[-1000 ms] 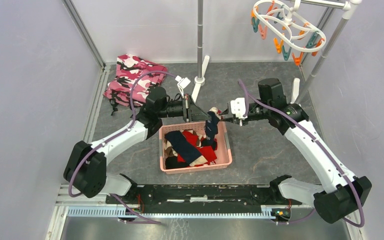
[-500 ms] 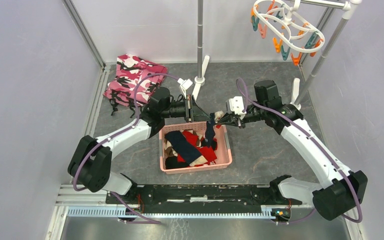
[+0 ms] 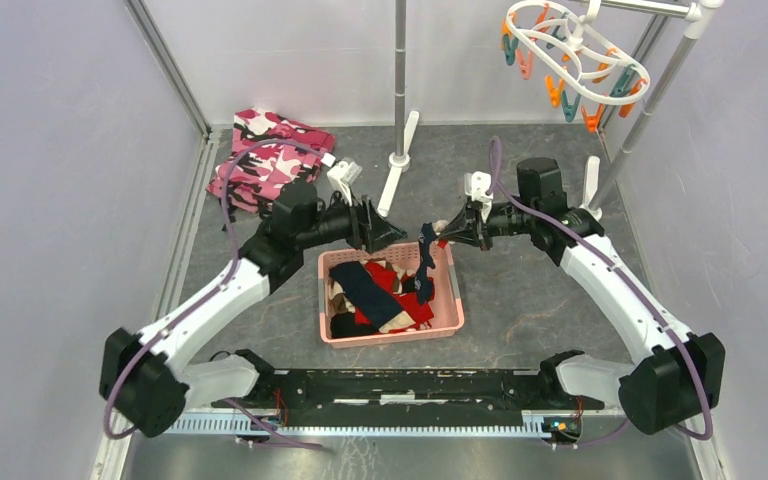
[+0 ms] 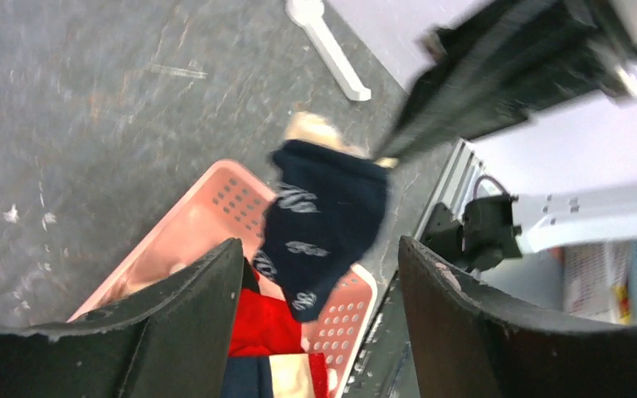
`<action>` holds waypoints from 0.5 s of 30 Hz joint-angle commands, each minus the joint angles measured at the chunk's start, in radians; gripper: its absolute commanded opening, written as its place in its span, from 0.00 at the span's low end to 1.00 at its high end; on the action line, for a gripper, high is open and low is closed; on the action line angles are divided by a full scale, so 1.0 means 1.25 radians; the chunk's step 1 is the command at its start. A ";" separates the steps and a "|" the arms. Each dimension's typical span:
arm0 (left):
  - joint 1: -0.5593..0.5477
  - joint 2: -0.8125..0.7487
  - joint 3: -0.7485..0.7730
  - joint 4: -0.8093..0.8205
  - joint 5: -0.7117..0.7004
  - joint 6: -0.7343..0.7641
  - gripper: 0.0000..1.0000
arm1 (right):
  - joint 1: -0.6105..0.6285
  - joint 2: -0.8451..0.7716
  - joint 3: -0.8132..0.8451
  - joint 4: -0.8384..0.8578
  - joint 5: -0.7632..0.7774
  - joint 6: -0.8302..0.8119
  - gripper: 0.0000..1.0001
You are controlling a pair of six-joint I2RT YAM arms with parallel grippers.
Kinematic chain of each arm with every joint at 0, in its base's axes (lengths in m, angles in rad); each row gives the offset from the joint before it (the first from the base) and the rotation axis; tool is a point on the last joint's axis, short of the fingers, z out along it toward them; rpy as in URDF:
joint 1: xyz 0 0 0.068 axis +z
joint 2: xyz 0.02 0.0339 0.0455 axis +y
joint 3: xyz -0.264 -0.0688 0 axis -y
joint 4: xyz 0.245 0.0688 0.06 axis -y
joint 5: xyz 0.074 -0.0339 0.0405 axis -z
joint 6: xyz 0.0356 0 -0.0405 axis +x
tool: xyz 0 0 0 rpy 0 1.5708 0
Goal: Clip the socks to the hanger
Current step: Pick up the sock from the bin.
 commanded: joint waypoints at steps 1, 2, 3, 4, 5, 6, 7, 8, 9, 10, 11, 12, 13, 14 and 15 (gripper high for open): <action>-0.148 -0.100 -0.025 0.016 -0.183 0.241 0.75 | 0.000 0.017 -0.007 0.062 -0.030 0.076 0.00; -0.186 -0.107 -0.032 0.025 -0.222 0.296 0.75 | 0.000 0.018 -0.008 0.064 -0.029 0.080 0.00; -0.219 -0.107 -0.038 0.032 -0.257 0.340 0.75 | 0.000 0.019 -0.011 0.065 -0.029 0.081 0.00; -0.242 -0.102 -0.043 0.036 -0.287 0.381 0.75 | 0.001 0.018 -0.012 0.067 -0.030 0.080 0.00; -0.262 -0.097 -0.047 0.041 -0.317 0.418 0.75 | -0.002 0.018 -0.014 0.067 -0.033 0.080 0.00; -0.278 -0.089 -0.051 0.044 -0.352 0.459 0.76 | -0.002 0.016 -0.016 0.069 -0.034 0.079 0.00; -0.290 -0.079 -0.053 0.048 -0.385 0.492 0.76 | -0.001 0.014 -0.017 0.069 -0.035 0.077 0.00; -0.300 -0.069 -0.053 0.050 -0.412 0.525 0.76 | -0.002 0.013 -0.019 0.068 -0.036 0.075 0.00; -0.307 -0.058 -0.051 0.051 -0.433 0.550 0.77 | -0.001 0.012 -0.020 0.069 -0.037 0.074 0.00; -0.313 -0.050 -0.050 0.056 -0.440 0.567 0.77 | -0.002 0.012 -0.021 0.069 -0.039 0.072 0.01; -0.316 -0.041 -0.047 0.063 -0.460 0.578 0.77 | -0.002 0.012 -0.021 0.067 -0.040 0.070 0.01; -0.319 -0.031 -0.044 0.074 -0.464 0.582 0.76 | -0.002 0.013 -0.021 0.066 -0.042 0.067 0.01; -0.321 -0.023 -0.041 0.086 -0.465 0.583 0.76 | -0.002 0.014 -0.021 0.063 -0.042 0.065 0.01; -0.324 -0.014 -0.038 0.101 -0.471 0.586 0.75 | -0.003 0.015 -0.021 0.062 -0.044 0.062 0.01; -0.327 -0.005 -0.038 0.112 -0.481 0.587 0.74 | -0.002 0.015 -0.021 0.060 -0.045 0.061 0.01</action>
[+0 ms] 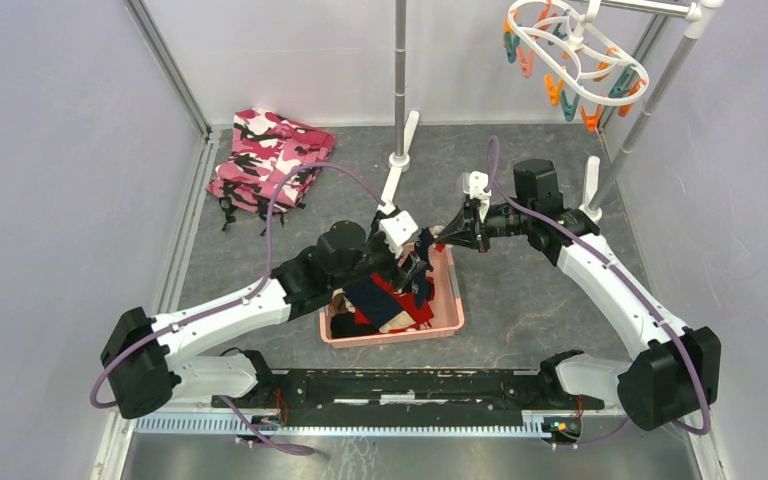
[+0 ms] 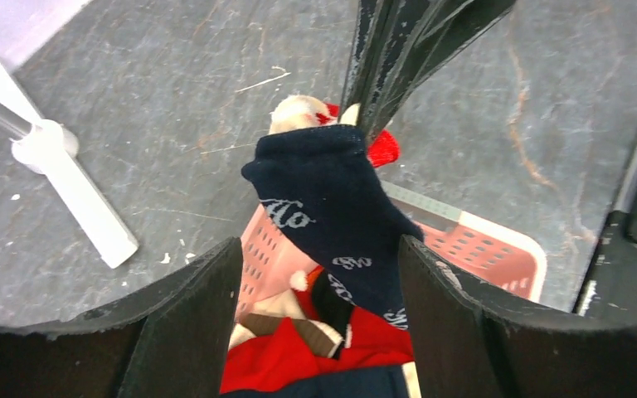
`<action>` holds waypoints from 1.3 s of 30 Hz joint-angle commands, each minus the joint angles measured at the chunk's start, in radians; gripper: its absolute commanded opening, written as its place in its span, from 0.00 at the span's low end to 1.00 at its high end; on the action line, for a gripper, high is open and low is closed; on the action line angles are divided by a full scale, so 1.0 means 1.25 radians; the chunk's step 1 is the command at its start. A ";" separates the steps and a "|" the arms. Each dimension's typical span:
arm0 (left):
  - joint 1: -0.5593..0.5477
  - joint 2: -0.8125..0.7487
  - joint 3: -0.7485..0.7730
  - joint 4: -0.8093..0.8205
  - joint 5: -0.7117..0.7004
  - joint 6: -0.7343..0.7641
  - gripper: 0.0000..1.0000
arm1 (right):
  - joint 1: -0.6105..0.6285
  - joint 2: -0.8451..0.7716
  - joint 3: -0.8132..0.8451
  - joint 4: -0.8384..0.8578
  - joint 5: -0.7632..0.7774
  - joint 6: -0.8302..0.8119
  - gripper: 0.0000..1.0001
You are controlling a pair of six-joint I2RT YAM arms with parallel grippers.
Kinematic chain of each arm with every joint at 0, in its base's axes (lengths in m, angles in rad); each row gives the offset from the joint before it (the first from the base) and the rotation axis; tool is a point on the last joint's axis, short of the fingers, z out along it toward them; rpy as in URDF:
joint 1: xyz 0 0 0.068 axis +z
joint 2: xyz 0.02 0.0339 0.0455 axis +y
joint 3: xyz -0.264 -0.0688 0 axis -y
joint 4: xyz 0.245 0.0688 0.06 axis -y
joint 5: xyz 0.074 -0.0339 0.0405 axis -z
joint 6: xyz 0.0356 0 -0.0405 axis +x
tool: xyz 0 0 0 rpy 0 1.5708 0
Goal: Clip the socks to the hanger
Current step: Pick up the sock from the bin.
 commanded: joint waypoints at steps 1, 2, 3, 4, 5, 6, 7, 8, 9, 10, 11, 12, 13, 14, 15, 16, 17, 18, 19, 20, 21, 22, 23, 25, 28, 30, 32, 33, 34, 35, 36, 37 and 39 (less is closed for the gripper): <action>-0.014 0.025 0.014 0.087 -0.097 0.097 0.73 | -0.002 -0.006 -0.001 0.021 -0.028 -0.001 0.01; -0.016 0.033 0.015 0.096 -0.108 0.093 0.73 | -0.002 -0.006 -0.001 0.019 -0.028 -0.002 0.01; -0.017 0.038 0.015 0.104 -0.108 0.090 0.73 | -0.003 -0.006 -0.001 0.019 -0.028 -0.004 0.01; -0.019 0.044 0.016 0.112 -0.101 0.086 0.72 | -0.003 -0.005 -0.001 0.018 -0.028 -0.005 0.01; -0.019 0.049 0.016 0.121 -0.094 0.078 0.72 | -0.002 -0.003 -0.001 0.017 -0.027 -0.006 0.01; -0.020 0.055 0.016 0.127 -0.082 0.070 0.72 | -0.002 -0.002 -0.001 0.017 -0.027 -0.006 0.01; -0.021 0.058 0.018 0.130 -0.073 0.065 0.72 | -0.002 0.000 -0.001 0.016 -0.027 -0.008 0.01; -0.021 0.061 0.020 0.133 -0.064 0.058 0.72 | -0.002 0.002 -0.001 0.015 -0.027 -0.009 0.01; -0.021 0.061 0.019 0.137 -0.051 0.051 0.72 | -0.003 0.004 -0.001 0.013 -0.027 -0.011 0.01; -0.022 0.057 0.017 0.143 -0.038 0.048 0.72 | -0.002 0.006 -0.001 0.011 -0.026 -0.013 0.01; -0.022 0.053 0.013 0.148 -0.025 0.044 0.72 | -0.002 0.006 -0.001 0.010 -0.025 -0.015 0.01; -0.022 0.048 0.009 0.153 -0.018 0.040 0.72 | -0.003 0.007 -0.001 0.009 -0.024 -0.017 0.01; -0.021 0.041 0.006 0.156 -0.012 0.038 0.72 | -0.002 0.008 -0.001 0.008 -0.024 -0.019 0.01; -0.021 0.035 0.002 0.158 -0.008 0.034 0.72 | -0.002 0.006 0.000 0.007 -0.023 -0.022 0.01; -0.022 0.029 -0.002 0.160 -0.002 0.031 0.73 | -0.002 0.006 0.000 0.006 -0.022 -0.024 0.01; -0.022 0.022 -0.007 0.164 0.008 0.026 0.73 | -0.002 0.006 0.000 0.004 -0.020 -0.027 0.01; -0.022 0.013 -0.012 0.173 0.019 0.019 0.73 | -0.003 0.008 0.000 0.002 -0.020 -0.029 0.01; -0.022 0.004 -0.023 0.190 0.024 0.009 0.74 | -0.003 0.008 0.000 0.002 -0.020 -0.030 0.01; -0.021 -0.004 -0.030 0.208 0.026 -0.003 0.75 | -0.002 0.008 0.000 0.000 -0.021 -0.033 0.01; -0.022 -0.009 -0.038 0.223 0.027 -0.011 0.76 | -0.003 0.009 0.001 -0.001 -0.022 -0.034 0.01; -0.022 -0.009 -0.043 0.232 0.022 -0.019 0.76 | -0.003 0.010 0.001 -0.002 -0.022 -0.035 0.01; -0.022 -0.004 -0.042 0.233 0.009 -0.030 0.76 | -0.003 0.010 0.002 -0.002 -0.023 -0.037 0.01; -0.021 0.003 -0.038 0.233 -0.002 -0.040 0.75 | -0.002 0.010 0.002 -0.003 -0.025 -0.038 0.01; -0.022 0.020 -0.031 0.232 -0.024 -0.061 0.71 | -0.002 0.009 0.001 -0.004 -0.026 -0.040 0.01; -0.022 0.052 -0.026 0.237 -0.037 -0.073 0.63 | -0.003 0.009 0.000 -0.007 -0.027 -0.043 0.02; -0.022 0.069 -0.023 0.230 -0.041 -0.073 0.54 | -0.002 0.008 0.000 -0.008 -0.026 -0.048 0.02; -0.022 0.077 -0.018 0.207 -0.042 -0.070 0.32 | -0.002 0.008 0.000 -0.010 -0.023 -0.052 0.02; -0.021 0.077 -0.017 0.195 -0.052 -0.064 0.20 | -0.002 0.007 0.000 -0.011 -0.022 -0.054 0.02; -0.022 0.076 -0.018 0.185 -0.067 -0.057 0.09 | -0.002 0.008 0.000 -0.015 -0.020 -0.058 0.03; -0.021 0.070 -0.022 0.178 -0.079 -0.051 0.03 | -0.002 0.009 0.001 -0.018 -0.020 -0.062 0.03; -0.020 0.064 -0.028 0.174 -0.090 -0.047 0.02 | -0.003 0.011 0.002 -0.023 -0.020 -0.068 0.06; -0.019 0.054 -0.037 0.175 -0.099 -0.047 0.02 | -0.002 0.013 0.002 -0.027 -0.018 -0.076 0.10; -0.009 0.034 -0.057 0.178 -0.099 -0.068 0.02 | -0.003 0.016 0.003 -0.038 -0.006 -0.094 0.24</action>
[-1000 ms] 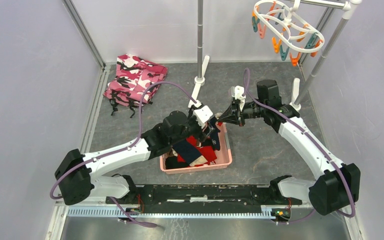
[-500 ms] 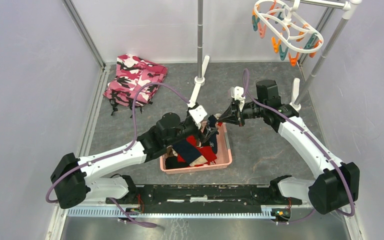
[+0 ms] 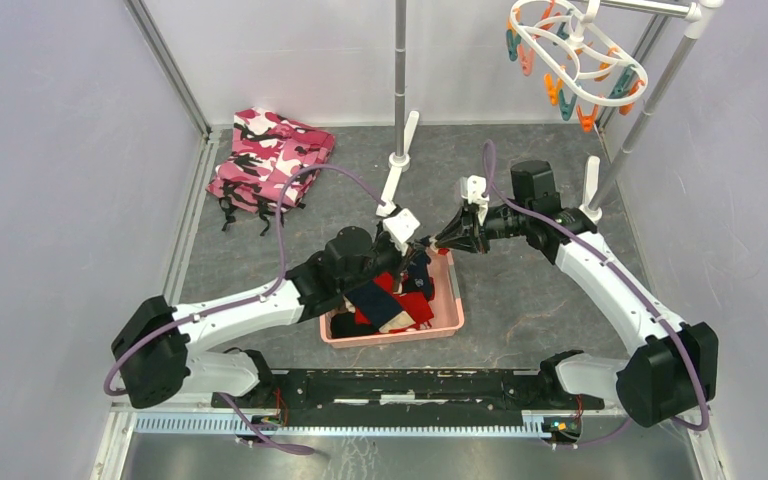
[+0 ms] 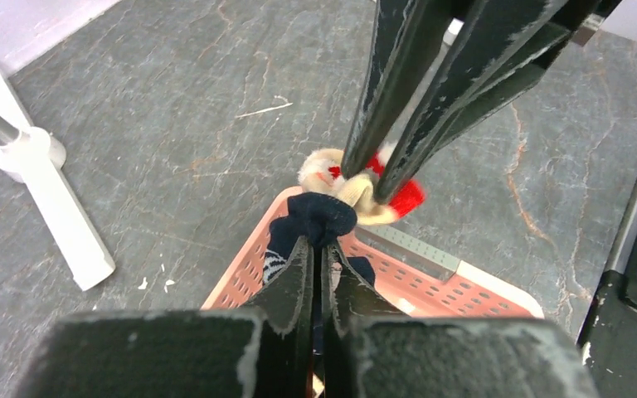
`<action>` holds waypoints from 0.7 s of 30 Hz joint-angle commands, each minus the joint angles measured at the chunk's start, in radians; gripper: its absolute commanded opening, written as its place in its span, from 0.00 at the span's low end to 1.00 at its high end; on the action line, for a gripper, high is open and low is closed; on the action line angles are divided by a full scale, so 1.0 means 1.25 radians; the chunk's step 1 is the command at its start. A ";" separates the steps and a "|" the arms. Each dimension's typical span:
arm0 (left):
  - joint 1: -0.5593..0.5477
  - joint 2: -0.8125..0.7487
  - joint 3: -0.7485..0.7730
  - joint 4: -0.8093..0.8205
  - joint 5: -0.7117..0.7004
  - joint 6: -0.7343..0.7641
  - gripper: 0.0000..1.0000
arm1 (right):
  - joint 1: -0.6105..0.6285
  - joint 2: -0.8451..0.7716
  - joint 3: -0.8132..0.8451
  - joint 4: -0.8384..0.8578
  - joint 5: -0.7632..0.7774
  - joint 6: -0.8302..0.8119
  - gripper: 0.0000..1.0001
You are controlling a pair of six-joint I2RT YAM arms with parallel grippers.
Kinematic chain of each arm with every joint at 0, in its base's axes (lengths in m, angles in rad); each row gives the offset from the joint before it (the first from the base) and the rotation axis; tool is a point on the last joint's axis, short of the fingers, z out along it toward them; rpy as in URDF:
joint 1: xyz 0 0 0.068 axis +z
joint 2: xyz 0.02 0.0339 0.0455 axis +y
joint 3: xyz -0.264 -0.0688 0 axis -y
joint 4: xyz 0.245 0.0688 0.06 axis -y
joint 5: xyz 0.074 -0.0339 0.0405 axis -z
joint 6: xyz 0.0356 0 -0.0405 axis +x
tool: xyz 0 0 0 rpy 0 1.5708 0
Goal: Clip the socks to the hanger
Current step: Pick up the sock from the bin.
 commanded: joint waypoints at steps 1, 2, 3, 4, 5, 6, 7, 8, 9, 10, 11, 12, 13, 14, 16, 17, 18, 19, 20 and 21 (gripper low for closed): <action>0.021 -0.056 -0.030 0.002 -0.020 -0.049 0.02 | -0.002 0.005 0.009 -0.025 0.014 -0.059 0.36; 0.044 -0.064 -0.036 0.003 0.017 -0.089 0.02 | -0.002 0.004 0.018 -0.048 0.034 -0.081 0.45; 0.075 -0.075 -0.041 0.004 0.077 -0.140 0.02 | -0.002 0.005 0.032 -0.069 0.055 -0.110 0.53; 0.125 -0.082 -0.049 0.009 0.142 -0.224 0.02 | -0.003 0.002 0.048 -0.098 0.076 -0.138 0.60; 0.158 -0.084 -0.060 0.028 0.216 -0.274 0.02 | -0.004 -0.002 0.057 -0.119 0.086 -0.171 0.66; 0.201 -0.085 -0.075 0.055 0.295 -0.374 0.02 | -0.008 -0.012 0.059 -0.136 0.087 -0.196 0.72; 0.240 -0.084 -0.091 0.089 0.355 -0.418 0.02 | -0.010 -0.022 0.056 -0.143 0.084 -0.220 0.77; 0.266 -0.081 -0.106 0.121 0.403 -0.497 0.02 | -0.012 -0.035 0.048 -0.143 0.074 -0.233 0.81; 0.282 -0.076 -0.119 0.151 0.439 -0.537 0.02 | -0.013 -0.048 0.037 -0.140 0.059 -0.248 0.85; 0.288 -0.071 -0.126 0.177 0.460 -0.566 0.02 | -0.013 -0.056 0.021 -0.131 0.040 -0.257 0.87; 0.288 -0.066 -0.130 0.194 0.473 -0.591 0.02 | -0.013 -0.063 0.008 -0.113 0.020 -0.256 0.89; 0.288 -0.061 -0.135 0.215 0.482 -0.617 0.02 | -0.012 -0.063 -0.005 -0.095 0.003 -0.243 0.89; 0.288 -0.054 -0.139 0.242 0.494 -0.642 0.02 | -0.011 -0.059 -0.014 -0.077 -0.009 -0.230 0.89; 0.288 -0.048 -0.141 0.272 0.503 -0.660 0.02 | -0.008 -0.056 -0.024 -0.055 -0.009 -0.210 0.89; 0.288 -0.038 -0.142 0.311 0.520 -0.696 0.02 | -0.004 -0.051 -0.046 0.015 0.022 -0.152 0.88; 0.288 -0.034 -0.144 0.330 0.525 -0.707 0.02 | -0.002 -0.050 -0.057 0.048 0.045 -0.124 0.88; 0.288 -0.030 -0.146 0.353 0.529 -0.722 0.02 | -0.001 -0.050 -0.064 0.068 0.061 -0.105 0.87; 0.288 -0.027 -0.150 0.373 0.532 -0.736 0.02 | 0.001 -0.048 -0.072 0.085 0.073 -0.087 0.87; 0.288 -0.024 -0.154 0.394 0.533 -0.747 0.02 | 0.001 -0.047 -0.077 0.101 0.078 -0.071 0.86; 0.287 -0.019 -0.155 0.408 0.536 -0.756 0.02 | 0.001 -0.044 -0.080 0.115 0.079 -0.056 0.85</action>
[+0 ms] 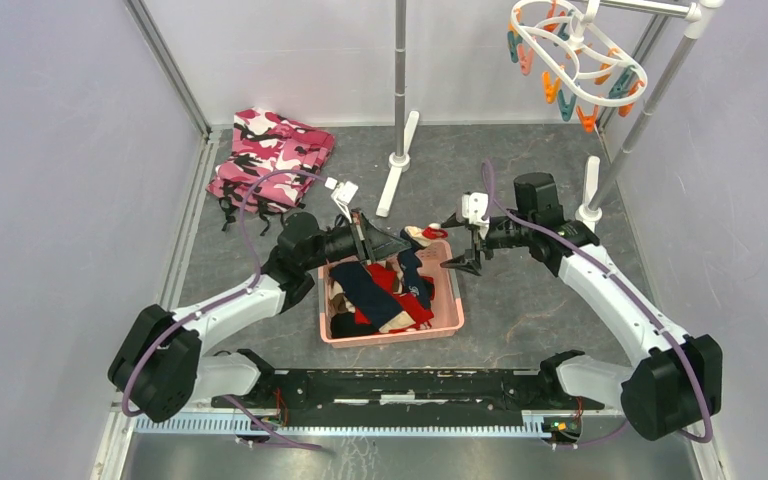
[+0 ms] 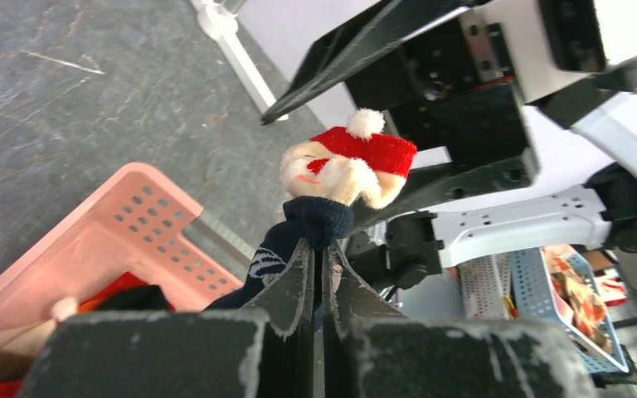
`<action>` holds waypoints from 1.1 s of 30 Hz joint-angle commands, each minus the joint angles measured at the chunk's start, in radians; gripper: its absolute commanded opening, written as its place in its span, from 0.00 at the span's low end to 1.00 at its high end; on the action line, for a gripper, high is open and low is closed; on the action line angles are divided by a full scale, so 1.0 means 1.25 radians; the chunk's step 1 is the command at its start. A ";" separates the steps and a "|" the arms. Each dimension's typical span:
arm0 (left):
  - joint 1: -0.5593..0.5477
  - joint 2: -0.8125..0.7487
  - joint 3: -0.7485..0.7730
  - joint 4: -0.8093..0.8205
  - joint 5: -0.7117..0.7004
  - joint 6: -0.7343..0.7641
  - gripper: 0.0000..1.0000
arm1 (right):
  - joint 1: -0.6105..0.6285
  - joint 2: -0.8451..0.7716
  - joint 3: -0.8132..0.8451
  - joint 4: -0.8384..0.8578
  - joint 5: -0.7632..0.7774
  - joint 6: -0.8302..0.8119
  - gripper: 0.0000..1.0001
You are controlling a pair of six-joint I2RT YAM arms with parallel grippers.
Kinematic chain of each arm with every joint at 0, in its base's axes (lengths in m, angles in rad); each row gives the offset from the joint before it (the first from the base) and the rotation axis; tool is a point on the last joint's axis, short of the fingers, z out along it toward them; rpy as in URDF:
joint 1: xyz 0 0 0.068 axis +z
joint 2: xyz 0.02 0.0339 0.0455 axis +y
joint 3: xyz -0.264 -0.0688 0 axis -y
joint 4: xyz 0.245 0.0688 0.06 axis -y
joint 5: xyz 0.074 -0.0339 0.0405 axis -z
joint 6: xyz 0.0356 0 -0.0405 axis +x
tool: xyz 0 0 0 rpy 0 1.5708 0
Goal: Clip the socks to the hanger
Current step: Pick up the sock from the bin.
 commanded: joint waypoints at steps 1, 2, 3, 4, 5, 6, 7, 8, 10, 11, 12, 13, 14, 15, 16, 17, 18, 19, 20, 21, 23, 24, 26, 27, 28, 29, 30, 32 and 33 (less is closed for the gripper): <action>-0.001 0.015 -0.012 0.161 0.059 -0.121 0.02 | 0.005 0.008 -0.018 0.120 0.024 0.097 0.84; -0.001 0.019 -0.014 0.170 0.061 -0.127 0.02 | 0.005 0.012 -0.018 0.127 0.018 0.105 0.83; -0.001 0.025 -0.016 0.176 0.063 -0.132 0.02 | 0.006 0.013 -0.019 0.133 0.008 0.117 0.81; -0.001 0.028 -0.016 0.180 0.064 -0.137 0.02 | 0.007 0.014 -0.019 0.140 -0.005 0.128 0.80; -0.001 0.031 -0.016 0.186 0.067 -0.139 0.02 | 0.009 0.013 -0.020 0.148 -0.016 0.139 0.78; -0.001 0.034 -0.016 0.188 0.068 -0.141 0.02 | 0.011 0.013 -0.022 0.156 -0.028 0.151 0.77; -0.001 0.037 -0.017 0.190 0.068 -0.141 0.02 | 0.011 0.010 -0.022 0.166 -0.037 0.165 0.76; -0.001 0.040 -0.015 0.192 0.068 -0.141 0.02 | 0.011 0.008 -0.021 0.171 -0.045 0.176 0.74; -0.001 0.045 -0.014 0.196 0.067 -0.142 0.02 | 0.011 0.003 -0.017 0.176 -0.055 0.191 0.69; -0.001 0.048 -0.014 0.199 0.068 -0.143 0.02 | 0.011 0.001 -0.015 0.175 -0.058 0.195 0.65; -0.001 0.050 -0.014 0.200 0.068 -0.145 0.02 | 0.011 0.000 -0.012 0.173 -0.058 0.198 0.61; -0.001 0.053 -0.014 0.202 0.067 -0.146 0.02 | 0.012 -0.001 -0.008 0.170 -0.060 0.200 0.55; -0.001 0.056 -0.013 0.203 0.069 -0.146 0.02 | 0.011 -0.001 -0.006 0.165 -0.063 0.199 0.47; -0.001 0.058 -0.012 0.204 0.069 -0.145 0.02 | 0.011 -0.001 -0.004 0.162 -0.064 0.199 0.34; -0.001 0.059 -0.013 0.203 0.071 -0.141 0.02 | 0.011 -0.001 0.000 0.155 -0.063 0.195 0.22; 0.000 0.060 -0.014 0.202 0.072 -0.133 0.02 | 0.011 -0.001 0.007 0.141 -0.060 0.183 0.14; 0.000 0.057 -0.017 0.198 0.073 -0.119 0.03 | 0.011 0.000 0.018 0.113 -0.054 0.157 0.06; 0.002 0.051 -0.018 0.180 0.073 -0.092 0.06 | 0.012 0.000 0.032 0.077 -0.045 0.132 0.02; 0.005 0.040 -0.016 0.132 0.073 -0.043 0.12 | 0.010 0.001 0.056 0.035 -0.034 0.089 0.00; 0.007 0.016 -0.011 0.075 0.061 0.019 0.18 | 0.008 0.001 0.084 -0.028 -0.022 0.027 0.00; 0.008 -0.034 0.004 -0.078 0.010 0.163 0.34 | 0.005 -0.010 0.128 -0.138 0.006 -0.083 0.00; 0.007 -0.064 0.010 -0.139 -0.016 0.226 0.44 | 0.004 -0.020 0.141 -0.173 0.025 -0.121 0.00; 0.008 -0.132 0.011 -0.208 -0.067 0.320 0.60 | 0.004 -0.035 0.163 -0.227 0.077 -0.182 0.00; 0.008 -0.167 0.008 -0.215 -0.082 0.354 0.67 | 0.004 -0.040 0.171 -0.240 0.105 -0.198 0.00; 0.008 -0.200 0.004 -0.204 -0.091 0.375 0.76 | 0.004 -0.041 0.179 -0.253 0.130 -0.212 0.00; 0.008 -0.230 -0.003 -0.184 -0.095 0.390 0.84 | 0.004 -0.043 0.183 -0.260 0.144 -0.220 0.00; 0.008 -0.252 -0.010 -0.154 -0.090 0.403 0.92 | 0.004 -0.042 0.185 -0.269 0.151 -0.231 0.00; 0.006 -0.276 -0.018 -0.091 -0.054 0.424 1.00 | 0.004 -0.043 0.190 -0.286 0.145 -0.251 0.00; 0.006 -0.274 -0.014 -0.074 -0.025 0.436 1.00 | 0.004 -0.042 0.192 -0.296 0.136 -0.259 0.00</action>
